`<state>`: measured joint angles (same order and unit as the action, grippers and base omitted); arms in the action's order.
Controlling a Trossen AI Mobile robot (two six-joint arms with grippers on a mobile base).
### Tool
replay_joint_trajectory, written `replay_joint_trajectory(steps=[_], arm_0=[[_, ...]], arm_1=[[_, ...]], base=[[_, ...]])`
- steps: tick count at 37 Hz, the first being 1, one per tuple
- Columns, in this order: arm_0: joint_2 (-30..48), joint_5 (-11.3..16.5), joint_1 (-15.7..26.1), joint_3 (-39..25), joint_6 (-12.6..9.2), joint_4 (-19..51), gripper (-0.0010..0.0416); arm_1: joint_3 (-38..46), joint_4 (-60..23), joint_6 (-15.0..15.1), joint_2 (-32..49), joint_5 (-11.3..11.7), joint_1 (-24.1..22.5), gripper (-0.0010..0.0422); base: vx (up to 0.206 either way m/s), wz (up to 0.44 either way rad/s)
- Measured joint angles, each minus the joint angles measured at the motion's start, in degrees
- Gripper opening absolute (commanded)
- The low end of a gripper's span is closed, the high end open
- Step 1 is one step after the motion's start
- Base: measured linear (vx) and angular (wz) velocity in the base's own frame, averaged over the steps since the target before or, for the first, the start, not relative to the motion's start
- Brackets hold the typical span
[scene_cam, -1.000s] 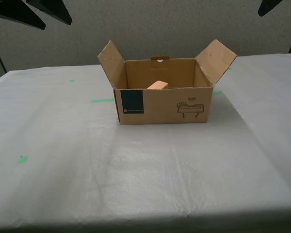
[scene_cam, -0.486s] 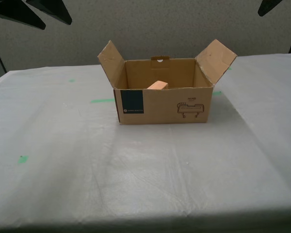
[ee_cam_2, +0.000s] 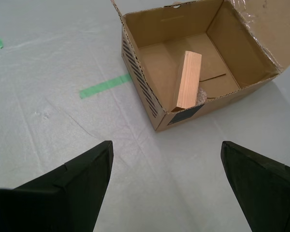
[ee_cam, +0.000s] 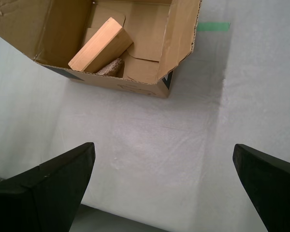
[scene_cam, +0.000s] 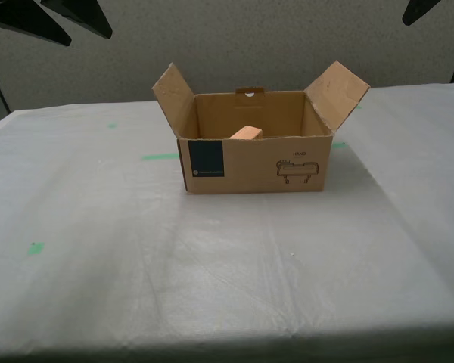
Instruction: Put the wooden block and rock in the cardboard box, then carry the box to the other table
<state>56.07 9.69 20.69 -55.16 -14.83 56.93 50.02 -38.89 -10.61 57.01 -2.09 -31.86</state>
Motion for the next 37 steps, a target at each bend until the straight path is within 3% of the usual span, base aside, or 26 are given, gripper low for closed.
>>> replay_joint_trajectory(steps=[37], arm_0=[[0.0,0.0,-0.02,0.0,0.0,0.0,0.0398]], arm_1=[[0.0,0.0,0.0,0.0,0.0,0.0,0.0302]], base=[[0.0,0.0]])
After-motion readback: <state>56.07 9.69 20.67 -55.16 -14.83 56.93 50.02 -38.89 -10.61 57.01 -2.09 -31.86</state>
